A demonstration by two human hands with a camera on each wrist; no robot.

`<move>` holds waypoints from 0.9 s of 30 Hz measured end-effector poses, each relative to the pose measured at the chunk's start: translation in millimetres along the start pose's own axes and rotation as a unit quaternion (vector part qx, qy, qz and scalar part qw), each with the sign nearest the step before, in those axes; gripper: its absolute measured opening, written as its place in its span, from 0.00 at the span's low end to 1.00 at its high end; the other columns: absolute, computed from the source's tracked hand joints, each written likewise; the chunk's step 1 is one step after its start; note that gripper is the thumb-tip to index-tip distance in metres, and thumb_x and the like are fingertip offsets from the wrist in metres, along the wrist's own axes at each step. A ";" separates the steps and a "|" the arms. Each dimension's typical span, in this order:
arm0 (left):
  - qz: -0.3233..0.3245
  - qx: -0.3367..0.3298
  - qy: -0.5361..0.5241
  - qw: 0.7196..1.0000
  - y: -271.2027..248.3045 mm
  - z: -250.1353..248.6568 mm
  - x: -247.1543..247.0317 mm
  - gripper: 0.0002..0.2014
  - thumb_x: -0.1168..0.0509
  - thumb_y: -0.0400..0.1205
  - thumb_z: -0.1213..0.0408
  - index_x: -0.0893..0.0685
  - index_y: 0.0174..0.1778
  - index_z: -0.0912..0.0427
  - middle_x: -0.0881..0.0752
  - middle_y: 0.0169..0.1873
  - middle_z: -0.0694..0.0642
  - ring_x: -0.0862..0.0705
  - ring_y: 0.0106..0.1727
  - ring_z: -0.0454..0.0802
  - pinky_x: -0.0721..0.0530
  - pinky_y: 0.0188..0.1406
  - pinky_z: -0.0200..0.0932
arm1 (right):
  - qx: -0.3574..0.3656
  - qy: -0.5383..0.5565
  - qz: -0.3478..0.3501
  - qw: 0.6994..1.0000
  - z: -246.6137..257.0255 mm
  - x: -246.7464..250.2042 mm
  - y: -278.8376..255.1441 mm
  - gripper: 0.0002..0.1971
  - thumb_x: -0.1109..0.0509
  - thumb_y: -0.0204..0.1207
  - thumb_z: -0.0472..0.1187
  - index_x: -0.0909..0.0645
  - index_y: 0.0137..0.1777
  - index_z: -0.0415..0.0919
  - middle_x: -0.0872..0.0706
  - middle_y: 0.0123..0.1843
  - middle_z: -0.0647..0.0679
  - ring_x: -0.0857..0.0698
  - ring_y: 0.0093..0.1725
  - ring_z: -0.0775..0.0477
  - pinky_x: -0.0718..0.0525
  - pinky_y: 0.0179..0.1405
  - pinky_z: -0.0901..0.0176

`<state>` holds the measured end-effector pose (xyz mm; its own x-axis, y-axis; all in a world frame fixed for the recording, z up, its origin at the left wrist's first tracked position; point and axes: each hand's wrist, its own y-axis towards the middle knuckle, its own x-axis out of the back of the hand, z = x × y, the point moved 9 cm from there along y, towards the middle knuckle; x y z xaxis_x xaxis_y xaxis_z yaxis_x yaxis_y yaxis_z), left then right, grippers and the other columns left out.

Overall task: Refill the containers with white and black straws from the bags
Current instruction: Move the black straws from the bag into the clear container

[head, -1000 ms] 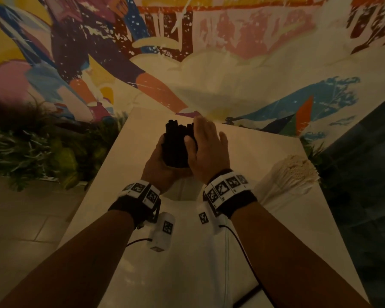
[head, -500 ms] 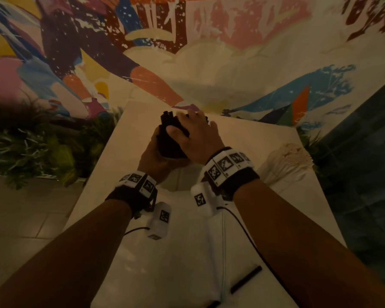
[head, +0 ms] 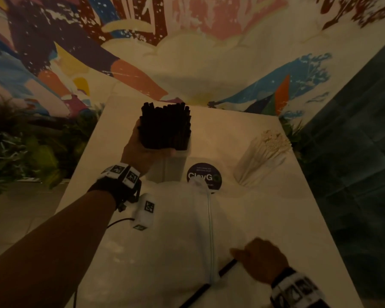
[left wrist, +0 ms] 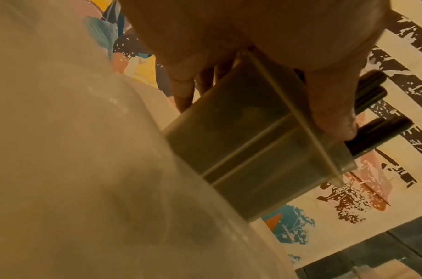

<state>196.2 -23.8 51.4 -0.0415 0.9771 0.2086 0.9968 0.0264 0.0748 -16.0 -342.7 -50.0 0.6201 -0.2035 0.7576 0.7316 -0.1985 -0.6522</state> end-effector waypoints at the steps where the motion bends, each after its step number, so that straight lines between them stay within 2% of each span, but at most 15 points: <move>1: 0.001 -0.002 -0.001 1.000 -0.3 -1.1 -0.8 0.61 0.21 0.47 0.40 0.38 0.78 0.47 0.26 0.68 0.40 0.27 0.69 0.44 0.27 0.69 0.47 | -0.025 0.061 0.029 0.997 -4.8 -19.9 0.1 0.27 0.43 0.73 0.73 0.21 0.47 0.49 0.15 0.57 0.48 0.17 0.56 0.47 0.21 0.53 0.61; 3: 0.004 -0.009 -0.010 1.000 0.2 -1.6 -2.3 0.59 0.23 0.48 0.41 0.38 0.78 0.49 0.26 0.67 0.37 0.27 0.70 0.44 0.27 0.67 0.37 | -0.044 0.117 0.034 0.992 -4.5 -42.8 2.0 0.31 0.40 0.72 0.71 0.20 0.62 0.48 0.15 0.60 0.48 0.17 0.56 0.48 0.22 0.53 0.63; 4: 0.007 -0.015 -0.013 1.000 -0.2 -3.6 -3.4 0.59 0.23 0.49 0.41 0.38 0.78 0.49 0.27 0.65 0.34 0.27 0.70 0.42 0.28 0.64 0.29 | -0.056 0.123 0.015 0.991 -4.5 -44.2 2.3 0.31 0.40 0.74 0.70 0.21 0.65 0.47 0.15 0.62 0.48 0.17 0.58 0.47 0.23 0.54 0.62; 6: 0.005 -0.018 -0.012 1.000 -0.2 -4.3 -2.6 0.58 0.23 0.50 0.41 0.38 0.78 0.49 0.27 0.61 0.28 0.26 0.66 0.36 0.29 0.57 0.20 | -0.083 0.130 -0.029 0.988 -5.3 -36.6 2.3 0.24 0.39 0.76 0.65 0.20 0.61 0.49 0.15 0.56 0.50 0.17 0.52 0.47 0.22 0.52 0.61; 8: 0.003 -0.014 -0.012 1.000 -0.1 -3.7 -2.1 0.59 0.22 0.50 0.40 0.38 0.79 0.50 0.27 0.61 0.26 0.25 0.63 0.28 0.28 0.55 0.18 | -0.082 0.184 -0.089 0.976 -1.1 -16.0 -1.2 0.10 0.36 0.77 0.56 0.21 0.48 0.51 0.17 0.45 0.53 0.21 0.42 0.48 0.22 0.44 0.60; 9: 0.002 -0.011 -0.011 1.000 -0.3 -2.4 -2.0 0.60 0.22 0.50 0.38 0.38 0.79 0.50 0.27 0.62 0.26 0.26 0.63 0.27 0.28 0.57 0.18 | -0.075 0.232 -0.131 0.961 -0.5 -2.4 -1.2 0.06 0.34 0.77 0.51 0.23 0.43 0.51 0.17 0.42 0.52 0.21 0.41 0.47 0.24 0.42 0.59; 12: 0.003 -0.002 -0.004 1.000 -1.5 -1.4 -0.9 0.62 0.21 0.47 0.34 0.38 0.78 0.46 0.27 0.62 0.26 0.26 0.67 0.36 0.27 0.65 0.32 | -0.002 0.410 -0.277 0.869 11.5 60.7 -15.2 0.07 0.30 0.76 0.38 0.24 0.41 0.50 0.15 0.37 0.50 0.15 0.42 0.43 0.22 0.42 0.54; 13: 0.003 -0.007 0.004 1.000 -2.7 -4.5 -1.0 0.60 0.20 0.48 0.37 0.38 0.77 0.46 0.29 0.61 0.25 0.26 0.66 0.35 0.29 0.63 0.28 | 0.043 0.461 -0.315 0.828 21.4 87.8 -25.1 0.08 0.30 0.75 0.34 0.23 0.40 0.48 0.15 0.34 0.49 0.15 0.37 0.46 0.20 0.40 0.52; 15: -0.006 -0.011 0.013 1.000 -5.0 -10.9 0.0 0.55 0.18 0.56 0.48 0.39 0.77 0.46 0.31 0.62 0.28 0.28 0.62 0.31 0.31 0.59 0.22 | 0.137 0.545 -0.366 0.742 48.9 147.6 -50.9 0.08 0.32 0.75 0.29 0.23 0.36 0.40 0.21 0.26 0.48 0.23 0.25 0.51 0.23 0.28 0.56; 17: -0.025 0.005 0.014 1.000 -6.6 -12.5 2.2 0.51 0.17 0.63 0.62 0.40 0.79 0.49 0.30 0.62 0.36 0.30 0.63 0.36 0.32 0.63 0.32 | 0.223 0.622 -0.363 0.657 83.0 203.0 -76.5 0.11 0.32 0.74 0.35 0.27 0.31 0.40 0.29 0.22 0.49 0.32 0.21 0.50 0.32 0.20 0.59; 18: -0.029 0.012 0.013 0.999 -7.2 -13.0 3.4 0.51 0.18 0.64 0.65 0.40 0.79 0.50 0.30 0.63 0.39 0.31 0.64 0.39 0.31 0.64 0.37 | 0.262 0.662 -0.341 0.614 101.1 227.0 -85.5 0.14 0.31 0.74 0.36 0.29 0.28 0.42 0.32 0.20 0.51 0.36 0.20 0.50 0.36 0.19 0.60; 21: -0.025 0.028 -0.005 0.999 -7.8 -10.9 2.3 0.52 0.17 0.61 0.63 0.40 0.79 0.49 0.27 0.65 0.41 0.29 0.64 0.41 0.29 0.66 0.42 | 0.343 0.750 -0.271 0.497 146.6 279.1 -92.7 0.21 0.34 0.79 0.37 0.36 0.26 0.45 0.38 0.17 0.52 0.42 0.16 0.52 0.45 0.19 0.59; 22: -0.021 0.029 -0.013 0.999 -9.3 -11.7 1.3 0.55 0.16 0.58 0.58 0.40 0.79 0.49 0.27 0.64 0.40 0.29 0.65 0.41 0.30 0.65 0.42 | 0.355 0.763 -0.258 0.476 159.0 290.7 -90.8 0.22 0.34 0.80 0.38 0.37 0.25 0.45 0.39 0.17 0.51 0.42 0.16 0.52 0.46 0.19 0.59; 24: -0.012 0.032 -0.031 0.999 -11.1 -14.2 -1.4 0.59 0.20 0.50 0.48 0.40 0.78 0.49 0.28 0.63 0.37 0.29 0.66 0.41 0.30 0.66 0.43 | 0.372 0.769 -0.247 0.457 178.4 306.3 -83.0 0.24 0.35 0.81 0.40 0.38 0.24 0.45 0.39 0.17 0.50 0.42 0.15 0.51 0.44 0.18 0.61; 27: -0.018 0.036 -0.029 0.999 -12.0 -17.6 1.3 0.57 0.18 0.55 0.55 0.41 0.79 0.50 0.30 0.63 0.40 0.31 0.66 0.41 0.31 0.67 0.43 | 0.390 0.761 -0.247 0.455 198.2 309.7 -65.9 0.23 0.34 0.79 0.42 0.37 0.24 0.42 0.38 0.18 0.46 0.38 0.15 0.50 0.39 0.18 0.61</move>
<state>183.0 -26.6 68.0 -0.0746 0.9859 0.1497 0.9972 0.0738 0.0105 184.0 -202.6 232.6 -0.1555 -0.8655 -0.4761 0.9212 -0.3010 0.2464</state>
